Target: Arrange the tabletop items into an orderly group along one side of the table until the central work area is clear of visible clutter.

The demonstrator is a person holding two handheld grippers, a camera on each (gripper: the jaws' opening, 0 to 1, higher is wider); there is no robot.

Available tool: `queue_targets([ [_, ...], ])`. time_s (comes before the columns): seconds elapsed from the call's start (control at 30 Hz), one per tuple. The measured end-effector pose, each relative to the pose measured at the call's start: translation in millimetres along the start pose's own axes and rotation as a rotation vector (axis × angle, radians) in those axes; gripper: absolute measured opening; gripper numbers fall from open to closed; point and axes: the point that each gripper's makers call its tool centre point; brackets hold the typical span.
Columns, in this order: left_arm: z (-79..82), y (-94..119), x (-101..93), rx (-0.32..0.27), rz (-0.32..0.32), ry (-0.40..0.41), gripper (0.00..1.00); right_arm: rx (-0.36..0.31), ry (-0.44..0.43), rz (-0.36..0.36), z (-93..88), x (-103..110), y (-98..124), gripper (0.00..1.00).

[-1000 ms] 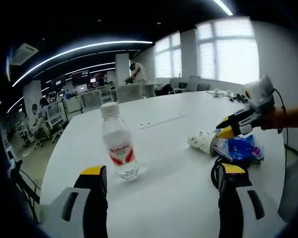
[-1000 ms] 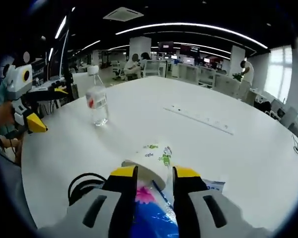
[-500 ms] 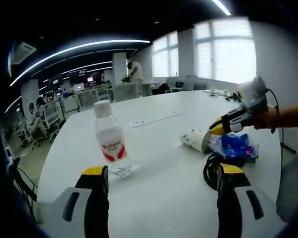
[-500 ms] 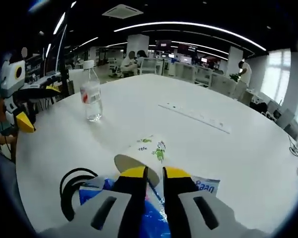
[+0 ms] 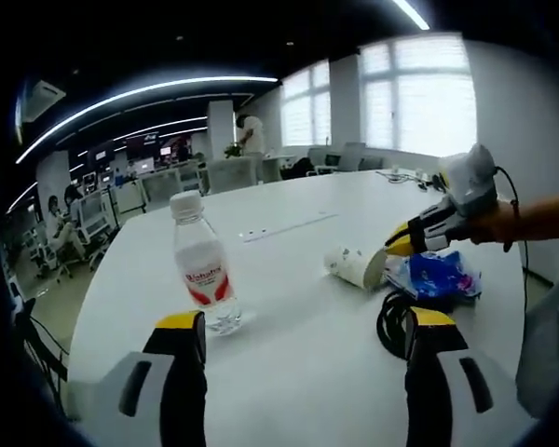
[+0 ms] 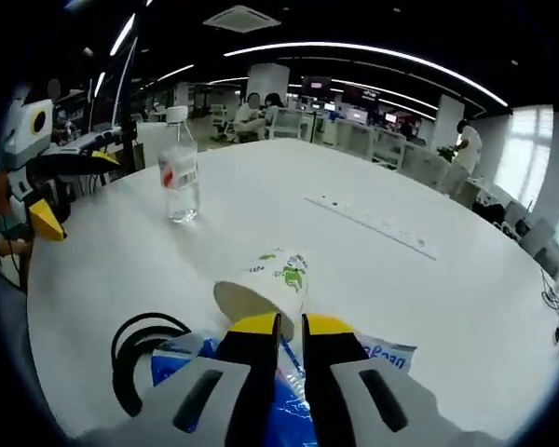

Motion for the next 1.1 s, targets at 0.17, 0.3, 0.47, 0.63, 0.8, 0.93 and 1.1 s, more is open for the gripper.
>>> queue_targets([
  [0.17, 0.8, 0.5, 0.2, 0.000, 0.000, -0.007, 0.85, 0.001, 0.006, 0.014, 2.0, 1.8, -5.2, 0.07],
  [0.3, 0.1, 1.0, 0.7, 0.002, -0.001, -0.009, 0.85, -0.005, -0.008, 0.020, 6.0, 1.6, -10.4, 0.05],
  [0.47, -1.4, 1.9, 2.9, 0.005, 0.001, -0.007, 0.84, -0.005, -0.034, 0.027, 7.7, 2.0, -13.3, 0.03],
  [0.63, -2.2, 1.9, 2.8, 0.008, 0.002, -0.006, 0.83, -0.018, -0.077, 0.005, 10.9, -2.9, -11.0, 0.00],
  [0.8, 0.1, 1.3, -0.5, -0.005, -0.007, 0.000, 0.83, -0.045, -0.119, 0.014, 19.9, -5.2, -6.5, 0.00],
  [0.93, 4.1, 1.6, -4.0, -0.024, -0.014, -0.006, 0.83, -0.058, -0.135, 0.022, 29.7, -5.0, -1.9, 0.00],
  [1.1, 5.4, 1.4, -8.9, -0.030, -0.023, -0.019, 0.82, -0.066, -0.131, 0.038, 43.9, 0.1, 6.6, 0.00],
])
Point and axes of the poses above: the point that each gripper's makers call its tool centre point, and the gripper's own axes: y roughly backward along the fingers, x roughly to its left, z roughly out of its top, and after that the axes turned 12 degrees about x, right-handed
